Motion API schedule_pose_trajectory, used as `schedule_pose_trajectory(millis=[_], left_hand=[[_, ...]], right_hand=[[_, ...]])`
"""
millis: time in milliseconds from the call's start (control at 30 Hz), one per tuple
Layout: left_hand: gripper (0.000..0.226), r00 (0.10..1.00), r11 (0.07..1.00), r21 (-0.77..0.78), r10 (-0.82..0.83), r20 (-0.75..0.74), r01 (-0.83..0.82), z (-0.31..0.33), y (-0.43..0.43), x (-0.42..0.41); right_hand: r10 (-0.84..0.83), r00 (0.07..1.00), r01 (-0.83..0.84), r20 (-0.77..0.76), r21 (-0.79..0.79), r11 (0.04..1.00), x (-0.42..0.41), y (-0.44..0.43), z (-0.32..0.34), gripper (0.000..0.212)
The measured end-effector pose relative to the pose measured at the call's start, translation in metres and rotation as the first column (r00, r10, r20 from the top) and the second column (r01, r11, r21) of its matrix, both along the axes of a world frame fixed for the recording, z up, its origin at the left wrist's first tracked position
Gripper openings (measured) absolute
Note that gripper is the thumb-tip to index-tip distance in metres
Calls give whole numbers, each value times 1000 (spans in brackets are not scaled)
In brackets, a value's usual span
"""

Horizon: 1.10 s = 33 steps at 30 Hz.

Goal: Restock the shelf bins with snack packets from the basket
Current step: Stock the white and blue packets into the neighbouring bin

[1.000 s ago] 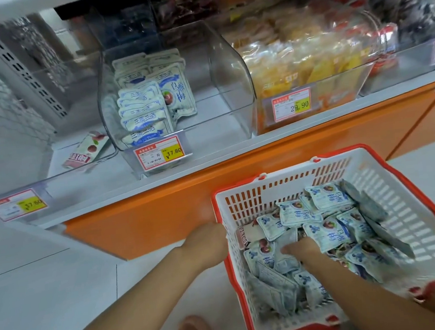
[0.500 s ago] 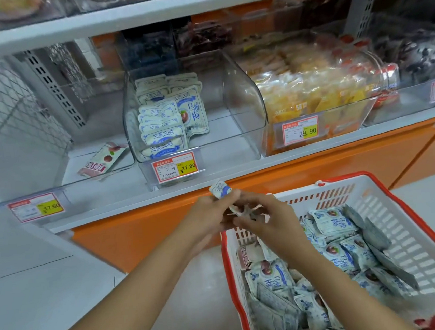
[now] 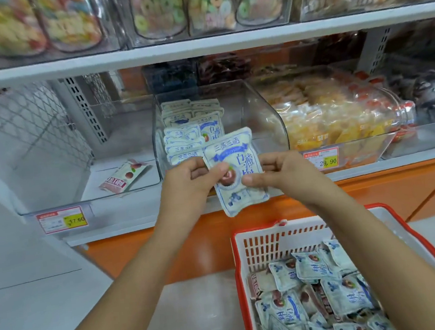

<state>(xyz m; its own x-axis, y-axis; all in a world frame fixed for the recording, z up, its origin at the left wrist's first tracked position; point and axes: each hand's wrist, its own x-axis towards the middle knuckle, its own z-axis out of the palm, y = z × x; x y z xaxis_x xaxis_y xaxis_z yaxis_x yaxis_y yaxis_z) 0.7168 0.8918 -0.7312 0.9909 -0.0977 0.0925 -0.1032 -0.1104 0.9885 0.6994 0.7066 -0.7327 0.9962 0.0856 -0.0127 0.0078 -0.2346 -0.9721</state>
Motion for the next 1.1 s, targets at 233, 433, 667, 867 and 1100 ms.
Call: schedule_pose_trajectory(millis=[233, 433, 667, 867, 1100], left_hand=[[35, 942, 947, 80, 298, 151, -312, 12, 38, 29], [40, 919, 910, 217, 294, 264, -353, 0, 48, 35], [38, 943, 872, 368, 264, 204, -323, -16, 56, 49], [31, 945, 841, 447, 214, 246, -307, -22, 52, 51], [31, 958, 858, 438, 187, 219, -268, -19, 53, 46]], right_hand=[[-381, 915, 382, 133, 24, 924, 83, 3, 15, 15], [-413, 909, 404, -48, -137, 905, 160, 13, -12, 19], [-318, 929, 257, -189, -286, 923, 198, 24, -37, 16], [-300, 911, 216, -282, -293, 931, 210, 26, -45, 13], [-301, 945, 215, -129, -448, 868, 209, 25, -50, 31]])
